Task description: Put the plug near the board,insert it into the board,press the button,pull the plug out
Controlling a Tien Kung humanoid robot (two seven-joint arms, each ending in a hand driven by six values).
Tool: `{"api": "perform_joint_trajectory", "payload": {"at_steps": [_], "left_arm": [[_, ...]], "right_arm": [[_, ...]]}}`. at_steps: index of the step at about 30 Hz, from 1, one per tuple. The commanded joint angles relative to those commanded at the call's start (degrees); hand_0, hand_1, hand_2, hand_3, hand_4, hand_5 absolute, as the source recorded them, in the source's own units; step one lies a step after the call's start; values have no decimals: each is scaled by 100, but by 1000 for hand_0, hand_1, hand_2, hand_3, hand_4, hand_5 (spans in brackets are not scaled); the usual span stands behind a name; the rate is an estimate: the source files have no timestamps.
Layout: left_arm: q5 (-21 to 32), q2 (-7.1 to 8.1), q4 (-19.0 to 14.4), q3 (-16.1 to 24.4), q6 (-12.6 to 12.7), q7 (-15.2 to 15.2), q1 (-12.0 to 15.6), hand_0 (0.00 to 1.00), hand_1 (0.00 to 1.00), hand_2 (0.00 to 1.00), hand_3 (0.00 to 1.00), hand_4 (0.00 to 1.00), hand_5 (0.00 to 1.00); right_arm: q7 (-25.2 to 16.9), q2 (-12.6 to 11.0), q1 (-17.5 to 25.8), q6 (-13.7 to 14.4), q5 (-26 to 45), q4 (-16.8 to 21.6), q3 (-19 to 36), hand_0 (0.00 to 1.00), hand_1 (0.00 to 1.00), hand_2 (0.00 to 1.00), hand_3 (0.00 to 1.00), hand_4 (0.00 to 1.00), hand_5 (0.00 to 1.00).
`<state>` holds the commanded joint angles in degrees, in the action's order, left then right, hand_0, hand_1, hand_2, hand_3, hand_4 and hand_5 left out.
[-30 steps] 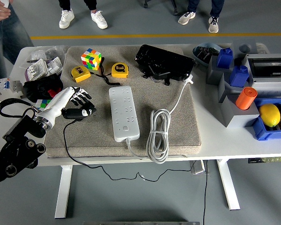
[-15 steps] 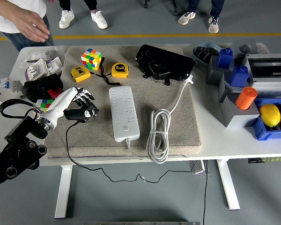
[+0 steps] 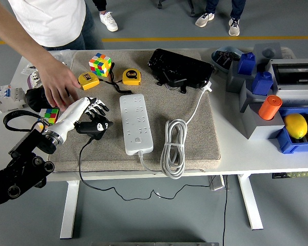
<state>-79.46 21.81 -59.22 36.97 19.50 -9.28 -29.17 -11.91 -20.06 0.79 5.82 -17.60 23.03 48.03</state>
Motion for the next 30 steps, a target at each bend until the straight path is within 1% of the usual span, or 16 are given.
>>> {"api": "perform_joint_trajectory", "payload": {"at_steps": [6,11,12,17,18,19,21,23,24,26,28,29,30], "left_arm": [[7,8,-71,40,21,-49,42,418,455,505,531,838,228],[48,28,-119,181,83,-180,62,418,455,505,531,838,228],[58,36,-131,223,92,-205,70,435,477,529,549,867,237],[85,73,-211,386,124,-315,126,435,477,529,549,867,237],[80,81,-231,407,125,-319,142,489,522,559,578,985,317],[22,99,-277,453,121,-288,180,489,522,559,578,985,317],[-112,124,-352,519,102,-137,248,489,522,559,578,985,317],[-292,144,-427,579,88,106,322,489,522,559,578,985,317],[-384,150,-461,602,87,258,357,676,682,726,742,998,567],[-536,146,-523,639,69,578,420,676,682,726,742,998,567],[-677,124,-594,662,60,968,463,676,682,726,742,998,567],[-732,109,-629,661,68,1130,476,742,763,823,842,998,755],[-792,94,-668,648,97,1254,485,742,763,823,842,998,755]], "right_arm": [[-2,5,10,1,-2,2,-1,708,712,697,594,998,606],[-2,12,7,-2,-3,1,15,708,712,697,594,998,606],[-2,14,8,-2,-3,-1,20,709,711,697,594,998,606],[-2,17,21,-7,-1,-4,22,709,711,697,594,998,606],[-1,16,21,-9,-1,-5,19,710,711,697,594,998,607],[-2,15,22,-10,-4,-4,21,710,711,697,594,998,607],[-2,15,22,-14,-3,-4,24,710,711,697,594,998,607],[-4,14,25,-17,-10,1,29,710,711,697,594,998,607],[-4,14,29,-19,-9,1,30,708,712,697,594,998,606],[-5,14,39,-21,-9,-2,25,708,712,697,594,998,606],[-5,13,42,-23,-11,-3,26,708,712,697,594,998,606],[-5,15,43,-24,-15,-2,32,709,712,697,595,998,605],[-7,18,45,-24,-16,-2,42,709,712,697,595,998,605]]}}
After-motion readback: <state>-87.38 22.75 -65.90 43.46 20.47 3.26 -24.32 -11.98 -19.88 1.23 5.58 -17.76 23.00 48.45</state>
